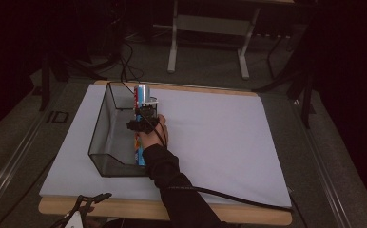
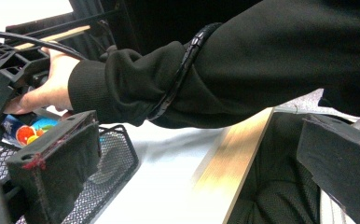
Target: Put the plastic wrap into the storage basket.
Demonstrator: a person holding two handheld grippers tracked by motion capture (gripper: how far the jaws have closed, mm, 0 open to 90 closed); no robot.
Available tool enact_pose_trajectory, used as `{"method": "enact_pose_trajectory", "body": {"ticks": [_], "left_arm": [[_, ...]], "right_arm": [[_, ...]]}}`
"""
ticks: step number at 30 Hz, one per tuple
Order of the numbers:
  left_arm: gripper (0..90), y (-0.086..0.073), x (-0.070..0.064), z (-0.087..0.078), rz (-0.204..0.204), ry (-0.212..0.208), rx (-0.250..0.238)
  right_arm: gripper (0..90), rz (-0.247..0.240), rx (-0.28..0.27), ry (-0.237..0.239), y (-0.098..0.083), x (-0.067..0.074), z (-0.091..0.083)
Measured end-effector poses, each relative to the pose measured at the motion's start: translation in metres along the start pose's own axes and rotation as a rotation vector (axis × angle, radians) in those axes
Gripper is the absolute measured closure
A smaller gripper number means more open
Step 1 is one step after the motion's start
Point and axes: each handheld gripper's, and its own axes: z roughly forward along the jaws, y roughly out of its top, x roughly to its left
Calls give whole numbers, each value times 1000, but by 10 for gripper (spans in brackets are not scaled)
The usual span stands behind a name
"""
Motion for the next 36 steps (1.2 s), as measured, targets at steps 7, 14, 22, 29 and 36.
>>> {"method": "enact_pose_trajectory", "body": {"ticks": [7,14,22,29,36], "left_arm": [[3,0,-1,0,4,-1,1],[3,0,-1,1,4,-2,8],[3,0,-1,2,3,-4,8],[3,0,-1,2,1,-3,4],[3,0,-2,2,4,-4,2]], "right_arm": [[197,-41,-1,16,1,-2,-4],[133,-52,-55,59,6,-15,-24],[140,-146,-87,109,6,-30,-55],[154,-208,-115,125,-6,-57,-75],[142,-252,-122,125,-20,-84,-98]]}}
